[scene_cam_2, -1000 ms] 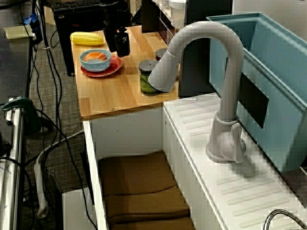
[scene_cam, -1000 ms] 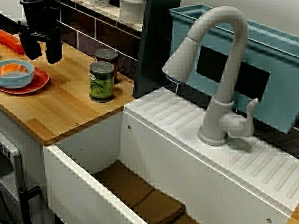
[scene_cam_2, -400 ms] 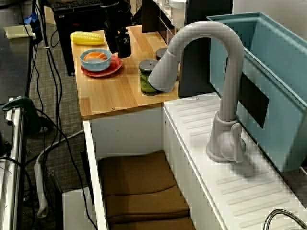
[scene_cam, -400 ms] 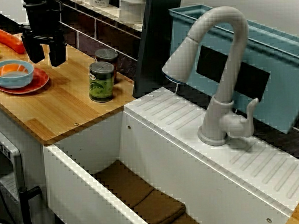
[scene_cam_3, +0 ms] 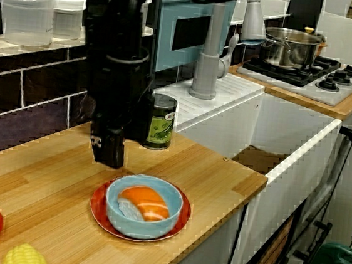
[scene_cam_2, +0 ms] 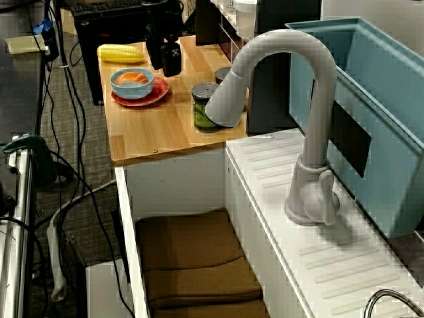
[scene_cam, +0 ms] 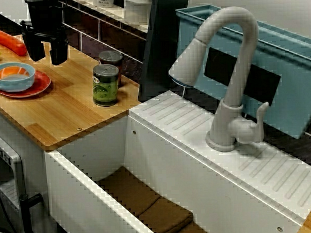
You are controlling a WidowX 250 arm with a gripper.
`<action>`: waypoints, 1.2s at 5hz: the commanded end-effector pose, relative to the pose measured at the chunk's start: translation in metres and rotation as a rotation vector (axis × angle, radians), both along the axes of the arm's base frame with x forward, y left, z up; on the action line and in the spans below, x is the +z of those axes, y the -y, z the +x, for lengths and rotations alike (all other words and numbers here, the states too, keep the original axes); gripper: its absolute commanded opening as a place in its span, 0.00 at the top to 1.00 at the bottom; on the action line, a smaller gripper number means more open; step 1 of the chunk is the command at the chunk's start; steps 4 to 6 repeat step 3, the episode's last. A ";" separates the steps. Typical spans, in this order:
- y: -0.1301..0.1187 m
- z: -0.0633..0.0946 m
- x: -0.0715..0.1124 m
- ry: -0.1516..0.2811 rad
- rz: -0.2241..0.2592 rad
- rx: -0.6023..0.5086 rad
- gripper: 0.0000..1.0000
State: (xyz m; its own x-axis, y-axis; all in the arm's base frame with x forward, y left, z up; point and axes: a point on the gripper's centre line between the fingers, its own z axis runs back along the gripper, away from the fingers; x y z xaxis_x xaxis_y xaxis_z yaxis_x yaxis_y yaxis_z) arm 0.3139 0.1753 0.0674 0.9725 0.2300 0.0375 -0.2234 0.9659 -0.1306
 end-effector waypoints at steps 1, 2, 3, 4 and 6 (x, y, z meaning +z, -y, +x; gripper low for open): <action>-0.010 0.001 0.032 0.021 0.010 -0.065 0.00; -0.008 -0.003 0.033 0.003 0.031 -0.097 0.00; -0.011 -0.012 0.036 -0.009 0.060 -0.128 0.00; -0.011 -0.012 0.036 -0.009 0.060 -0.128 0.00; -0.011 -0.012 0.036 -0.009 0.060 -0.128 0.00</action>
